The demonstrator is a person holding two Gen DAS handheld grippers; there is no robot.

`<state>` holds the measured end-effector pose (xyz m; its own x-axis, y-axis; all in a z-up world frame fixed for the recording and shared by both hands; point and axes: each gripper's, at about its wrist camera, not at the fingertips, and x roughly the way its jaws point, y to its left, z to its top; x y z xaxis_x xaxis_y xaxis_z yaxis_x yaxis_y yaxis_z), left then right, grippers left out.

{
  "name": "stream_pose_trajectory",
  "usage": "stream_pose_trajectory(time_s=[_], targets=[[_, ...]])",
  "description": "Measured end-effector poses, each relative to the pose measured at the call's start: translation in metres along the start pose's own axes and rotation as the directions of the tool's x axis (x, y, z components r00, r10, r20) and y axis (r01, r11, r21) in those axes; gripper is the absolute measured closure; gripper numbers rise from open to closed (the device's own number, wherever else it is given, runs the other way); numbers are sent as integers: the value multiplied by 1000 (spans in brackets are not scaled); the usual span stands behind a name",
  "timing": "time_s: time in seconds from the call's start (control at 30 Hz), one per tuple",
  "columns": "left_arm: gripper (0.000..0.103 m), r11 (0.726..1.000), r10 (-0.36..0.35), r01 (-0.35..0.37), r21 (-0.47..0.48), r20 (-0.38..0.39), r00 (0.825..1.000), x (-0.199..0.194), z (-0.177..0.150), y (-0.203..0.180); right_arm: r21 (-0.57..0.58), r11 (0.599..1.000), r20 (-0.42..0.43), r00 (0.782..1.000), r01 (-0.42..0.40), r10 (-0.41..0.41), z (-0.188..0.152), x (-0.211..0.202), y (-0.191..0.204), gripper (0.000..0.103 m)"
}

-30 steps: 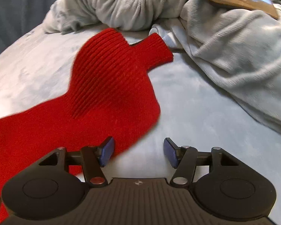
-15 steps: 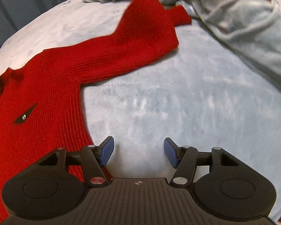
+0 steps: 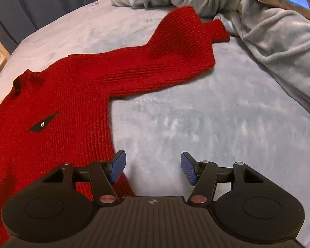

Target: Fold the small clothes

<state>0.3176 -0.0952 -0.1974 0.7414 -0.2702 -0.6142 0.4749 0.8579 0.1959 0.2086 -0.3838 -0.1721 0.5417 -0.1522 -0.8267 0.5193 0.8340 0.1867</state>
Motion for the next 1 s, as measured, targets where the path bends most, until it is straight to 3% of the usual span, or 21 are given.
stream_pose_trajectory(time_s=[0.07,0.2,0.27,0.33,0.43,0.53,0.57,0.63,0.67,0.7,0.8,0.87,0.93,1.0], targets=[[1,996,-29,26,-81,-33,999,-10,-17,23,1,1000,9,1000,27,-27,-1,1,-8,42],[0,967,141,-128,-223,43,989,-30,-6,87,65,998,-14,1000,18,-17,-4,11,-15,42],[0,968,189,-172,-184,75,979,-21,22,100,75,997,-29,1000,4,-1,-5,14,-7,42],[0,985,162,-157,-72,67,984,4,53,99,76,997,-33,999,-27,30,-8,14,4,42],[0,996,91,-89,21,-99,991,72,86,92,90,992,5,996,-93,93,-10,14,20,42],[2,995,64,-80,-64,-228,972,124,91,105,153,981,103,990,-115,100,-7,20,26,42],[7,991,54,-84,-107,-253,966,134,91,108,181,974,131,985,-134,111,-4,24,27,42],[71,973,56,-125,-193,-329,943,156,88,119,200,966,170,977,-162,128,1,32,24,42],[76,963,85,-163,-216,-330,940,160,91,125,194,968,187,975,-160,124,3,34,20,42],[89,946,60,-147,-289,-289,955,151,91,134,182,971,203,972,-156,118,5,36,17,42],[90,881,64,-140,-452,-178,982,111,111,166,181,976,265,962,-121,70,4,36,-6,42],[90,856,74,-104,-506,-79,994,74,133,174,252,962,269,963,-105,34,4,38,-24,42],[90,863,41,-23,-504,23,999,45,158,159,324,937,250,967,-128,45,7,41,-37,42],[90,883,-47,92,-461,109,993,25,182,125,369,916,256,965,-157,62,9,41,-45,42]])
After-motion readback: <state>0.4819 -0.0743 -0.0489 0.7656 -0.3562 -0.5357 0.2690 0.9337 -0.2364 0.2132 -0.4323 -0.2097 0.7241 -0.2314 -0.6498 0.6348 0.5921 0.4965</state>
